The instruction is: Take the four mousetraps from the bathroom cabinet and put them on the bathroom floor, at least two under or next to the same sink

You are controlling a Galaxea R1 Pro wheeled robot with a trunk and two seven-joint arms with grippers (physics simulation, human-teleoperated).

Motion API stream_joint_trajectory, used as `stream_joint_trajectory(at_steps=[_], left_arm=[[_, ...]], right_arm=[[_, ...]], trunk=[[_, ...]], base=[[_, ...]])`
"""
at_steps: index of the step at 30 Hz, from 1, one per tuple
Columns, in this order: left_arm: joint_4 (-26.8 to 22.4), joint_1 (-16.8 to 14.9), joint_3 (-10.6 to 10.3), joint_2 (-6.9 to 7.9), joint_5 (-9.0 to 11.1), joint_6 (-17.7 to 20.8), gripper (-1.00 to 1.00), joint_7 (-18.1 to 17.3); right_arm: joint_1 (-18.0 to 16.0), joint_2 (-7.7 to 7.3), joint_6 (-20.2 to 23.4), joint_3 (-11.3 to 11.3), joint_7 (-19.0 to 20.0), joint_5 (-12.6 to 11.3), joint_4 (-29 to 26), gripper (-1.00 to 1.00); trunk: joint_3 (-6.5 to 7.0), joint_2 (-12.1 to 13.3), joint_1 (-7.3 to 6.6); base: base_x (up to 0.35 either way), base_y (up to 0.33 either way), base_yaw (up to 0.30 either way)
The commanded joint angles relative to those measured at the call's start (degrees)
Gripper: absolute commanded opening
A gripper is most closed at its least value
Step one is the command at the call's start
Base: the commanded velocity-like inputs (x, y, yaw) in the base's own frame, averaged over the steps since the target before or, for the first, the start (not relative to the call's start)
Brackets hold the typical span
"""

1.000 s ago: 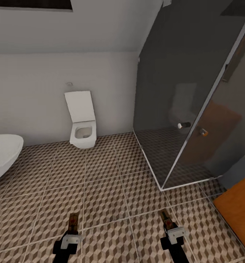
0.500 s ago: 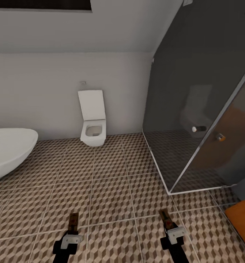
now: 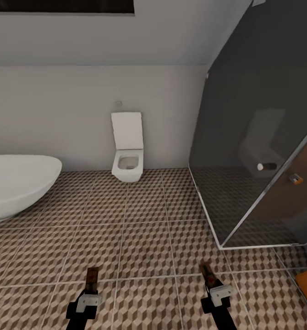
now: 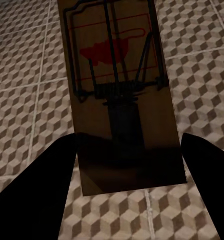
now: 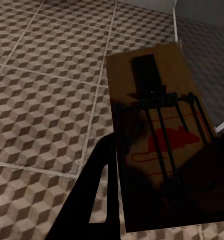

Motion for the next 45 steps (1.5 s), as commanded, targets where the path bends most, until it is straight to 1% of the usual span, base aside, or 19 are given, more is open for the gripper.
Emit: stream_joint_trajectory(at_steps=[1, 13, 20, 27, 32, 37, 45], left_arm=[[0.12, -0.05, -0.49, -0.04, -0.15, -0.11, -1.00, 0.50], [0.12, -0.04, -0.48, -0.04, -0.19, -0.11, -1.00, 0.50], [0.12, -0.05, -0.48, -0.04, -0.16, -0.12, -1.00, 0.50], [0.12, -0.05, -0.48, -0.04, -0.17, -0.11, -1.00, 0.50], [0.12, -0.05, -0.47, -0.04, -0.16, -0.11, -1.00, 0.50], [0.12, 0.00, -0.47, -0.04, -0.19, -0.11, -1.00, 0.50], [0.12, 0.04, -0.47, -0.04, -0.19, -0.11, -1.00, 0.50]], right_arm=[[-0.03, 0.02, -0.13, -0.13, -0.26, 0.55, 0.03, -1.00], [-0.03, 0.02, -0.13, -0.13, -0.26, 0.55, 0.03, -1.00], [-0.03, 0.02, -0.13, -0.13, -0.26, 0.55, 0.03, -1.00], [-0.03, 0.02, -0.13, -0.13, -0.26, 0.55, 0.03, -1.00], [-0.03, 0.02, -0.13, -0.15, -0.26, 0.55, 0.03, -1.00], [-0.03, 0.02, -0.19, -0.14, -0.26, 0.55, 0.03, -1.00], [-0.03, 0.02, -0.19, -0.13, -0.26, 0.55, 0.03, -1.00]], trunk=[[-0.09, -0.10, 0.03], [-0.09, -0.10, 0.03], [-0.09, -0.10, 0.03], [-0.09, -0.10, 0.03], [-0.09, -0.10, 0.03], [-0.03, -0.10, 0.03], [0.39, -0.10, 0.03]], base=[[0.000, 0.000, 0.175], [0.000, 0.005, 0.175], [0.000, 0.248, 0.112], [0.007, 0.330, 0.009], [0.123, 0.290, 0.000], [0.205, 0.084, -0.044], [0.226, 0.047, -0.166]])
